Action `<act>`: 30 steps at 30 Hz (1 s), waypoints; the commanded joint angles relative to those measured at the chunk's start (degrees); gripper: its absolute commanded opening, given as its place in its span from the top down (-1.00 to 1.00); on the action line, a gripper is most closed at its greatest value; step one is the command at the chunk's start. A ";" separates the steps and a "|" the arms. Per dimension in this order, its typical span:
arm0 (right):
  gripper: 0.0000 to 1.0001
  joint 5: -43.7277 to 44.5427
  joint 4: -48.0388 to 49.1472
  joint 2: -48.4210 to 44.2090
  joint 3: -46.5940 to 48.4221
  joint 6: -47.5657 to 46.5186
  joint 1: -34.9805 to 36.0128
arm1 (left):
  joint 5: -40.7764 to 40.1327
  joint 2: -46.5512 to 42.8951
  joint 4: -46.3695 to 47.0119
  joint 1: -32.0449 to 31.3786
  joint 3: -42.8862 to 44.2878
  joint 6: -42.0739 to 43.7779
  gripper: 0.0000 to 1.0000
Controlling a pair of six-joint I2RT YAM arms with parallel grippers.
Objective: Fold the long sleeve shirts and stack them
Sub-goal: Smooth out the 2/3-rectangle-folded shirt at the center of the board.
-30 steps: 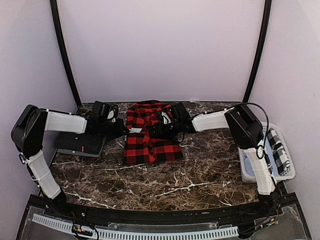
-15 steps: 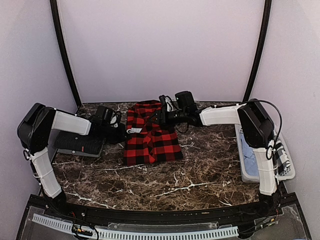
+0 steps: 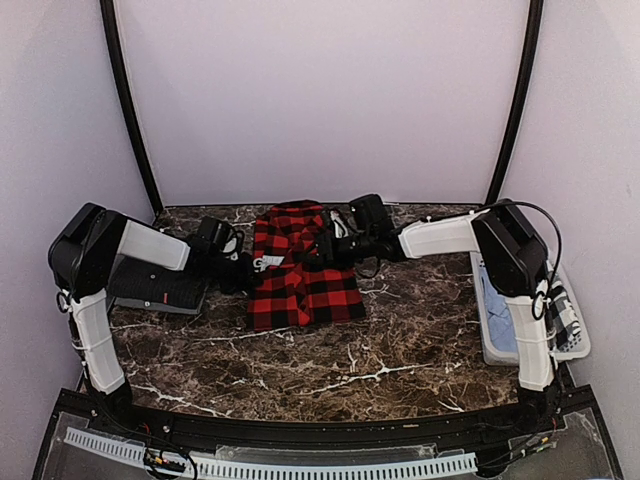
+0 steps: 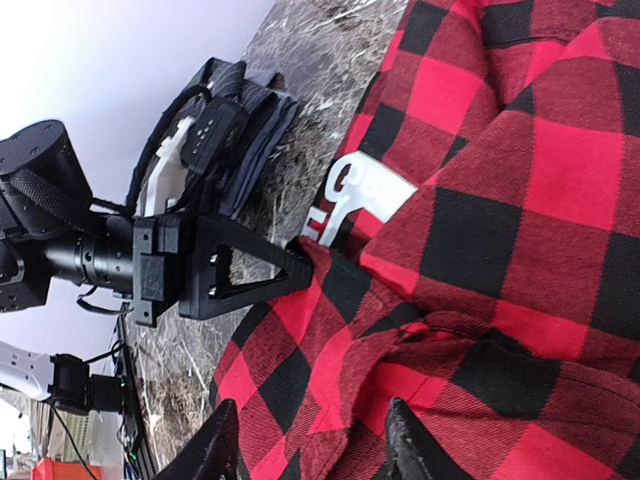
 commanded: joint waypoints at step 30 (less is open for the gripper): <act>0.87 -7.64 4.03 13.37 11.53 3.70 -2.38 | -0.59 0.95 -2.90 0.69 2.10 0.13 1.00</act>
